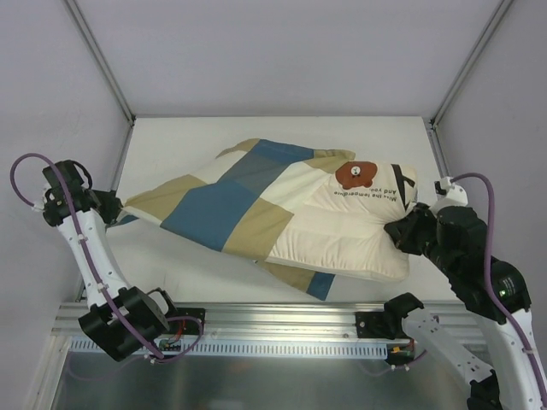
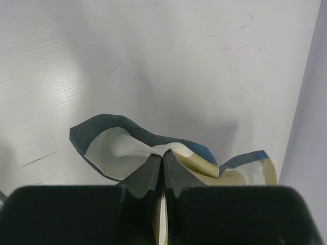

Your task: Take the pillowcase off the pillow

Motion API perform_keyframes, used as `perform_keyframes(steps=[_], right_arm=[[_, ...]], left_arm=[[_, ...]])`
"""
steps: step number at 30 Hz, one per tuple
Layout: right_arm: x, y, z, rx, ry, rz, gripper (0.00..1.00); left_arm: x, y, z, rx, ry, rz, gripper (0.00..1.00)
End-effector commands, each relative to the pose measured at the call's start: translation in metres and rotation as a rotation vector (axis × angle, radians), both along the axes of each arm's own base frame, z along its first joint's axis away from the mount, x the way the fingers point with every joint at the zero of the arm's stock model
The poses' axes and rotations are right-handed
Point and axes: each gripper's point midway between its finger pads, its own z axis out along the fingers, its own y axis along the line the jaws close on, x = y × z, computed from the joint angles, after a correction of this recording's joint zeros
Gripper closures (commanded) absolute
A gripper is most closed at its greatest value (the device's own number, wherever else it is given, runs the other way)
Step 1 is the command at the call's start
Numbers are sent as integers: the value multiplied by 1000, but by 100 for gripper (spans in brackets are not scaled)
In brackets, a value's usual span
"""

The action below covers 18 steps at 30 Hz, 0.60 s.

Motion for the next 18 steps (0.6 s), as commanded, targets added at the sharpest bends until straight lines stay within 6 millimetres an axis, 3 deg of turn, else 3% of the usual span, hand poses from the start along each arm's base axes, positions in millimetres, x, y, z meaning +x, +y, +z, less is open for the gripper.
perform_keyframes(steps=[1,2,6,7,9,10,11,13,18], right_arm=[[2,-49,33,-52,-167,-224,99],[1,-46,25,-47,-147,-215,99],[-6,-28,-56,-34,72,-176,99],[-11,-22,-95,-39,168,-162,99],[-17,10,-125,80,271,-72,99],[-22,17,-152,86,354,-52,99],[-25,32,-156,141,387,3,99],[-26,34,-165,129,420,13,99],[-17,35,-158,69,405,64,99]], left_arm=[[-1,30,-2,92,16,40,100],[-5,26,-15,63,39,40,100],[-10,17,-44,0,81,46,100],[-11,12,-50,-21,84,28,100],[-11,8,-51,-20,73,2,100],[-11,5,-54,-21,72,-15,100],[-10,2,-52,-8,59,-50,100],[-5,-6,-47,12,41,-111,100],[18,-39,-14,165,2,-337,25]])
